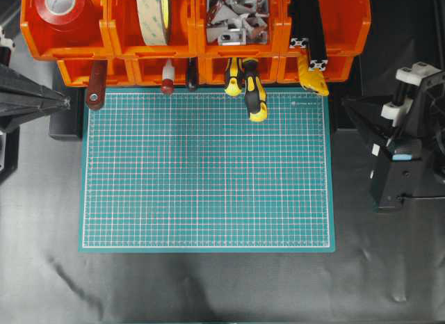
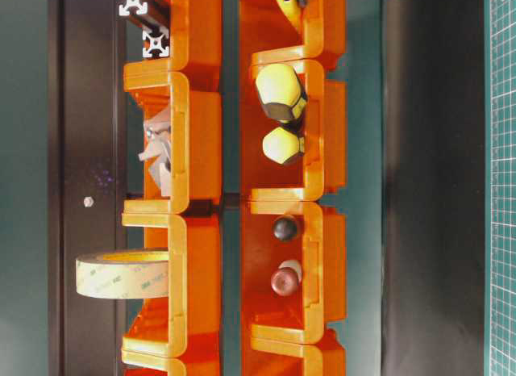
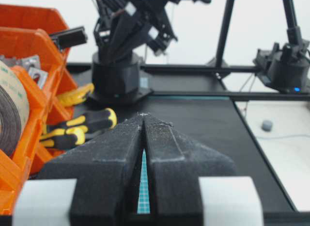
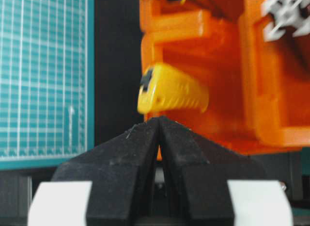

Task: Pick cutter from container rack with right arm.
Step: 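Move the right gripper toward the yellow utility knife on the rack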

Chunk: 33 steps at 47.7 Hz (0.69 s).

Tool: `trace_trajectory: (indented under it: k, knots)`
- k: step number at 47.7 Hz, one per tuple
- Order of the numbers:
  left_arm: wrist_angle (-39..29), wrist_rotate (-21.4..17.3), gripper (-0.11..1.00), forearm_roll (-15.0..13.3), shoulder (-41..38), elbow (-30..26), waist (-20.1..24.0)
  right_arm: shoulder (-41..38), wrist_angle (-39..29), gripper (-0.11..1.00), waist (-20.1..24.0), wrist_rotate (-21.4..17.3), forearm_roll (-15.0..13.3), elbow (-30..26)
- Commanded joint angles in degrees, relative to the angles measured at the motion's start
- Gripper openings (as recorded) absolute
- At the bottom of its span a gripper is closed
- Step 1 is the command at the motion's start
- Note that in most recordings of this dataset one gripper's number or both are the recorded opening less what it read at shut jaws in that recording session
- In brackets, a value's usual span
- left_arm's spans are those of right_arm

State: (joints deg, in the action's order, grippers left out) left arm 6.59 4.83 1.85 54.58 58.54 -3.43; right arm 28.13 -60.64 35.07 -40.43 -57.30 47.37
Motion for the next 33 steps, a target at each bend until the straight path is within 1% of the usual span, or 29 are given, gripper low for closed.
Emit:
trace_trajectory:
  k: [1, 9, 11, 13, 16, 18, 21, 23, 25, 27, 33]
  knots:
    - [0.18, 0.09, 0.0, 0.18, -0.26, -1.58, -0.09, 0.18, 1.58, 0.0, 0.26, -0.62, -0.62, 1.05]
    - [0.18, 0.18, 0.0, 0.18, -0.44, -1.58, -0.09, 0.44, 5.54, 0.01, -0.18, -0.7, -0.62, 2.72]
    - [0.18, 0.18, 0.0, 0.18, -0.53, -1.58, -0.09, 0.44, 6.33, 0.03, -0.44, -0.7, -0.62, 2.81]
    - [0.18, 0.18, 0.0, 0.18, -0.53, -1.58, -0.09, 0.26, 7.03, 0.08, -0.7, -0.79, -0.62, 2.81]
    - [0.18, 0.26, 0.0, 0.18, -0.53, -1.58, -0.26, 0.0, 7.56, 0.22, -1.23, -0.88, -0.62, 2.72]
    - [0.18, 0.62, 0.0, 0.18, -0.62, -1.58, -0.62, -0.26, 7.65, 0.34, -1.76, -0.88, -0.62, 2.64]
    - [0.18, 1.58, 0.0, 0.18, -0.88, -1.58, -0.79, -0.62, 7.56, 0.55, -2.11, -0.97, -0.88, 2.55]
    - [0.18, 2.55, 0.0, 0.18, -1.05, -1.49, -0.88, -0.88, 7.38, 0.66, -2.2, -0.97, -1.23, 2.46]
    - [0.18, 3.25, 0.0, 0.18, -1.23, -1.49, -0.97, -1.14, 7.12, 0.75, -2.29, -0.97, -1.67, 2.37]
    - [0.18, 3.87, 0.0, 0.18, -1.32, -1.49, -0.97, -1.41, 6.77, 0.78, -2.37, -0.97, -2.2, 2.29]
    - [0.18, 4.31, 0.0, 0.18, -1.32, -1.49, -1.23, -2.37, 6.68, 0.72, -3.16, -1.05, -4.13, 2.29]
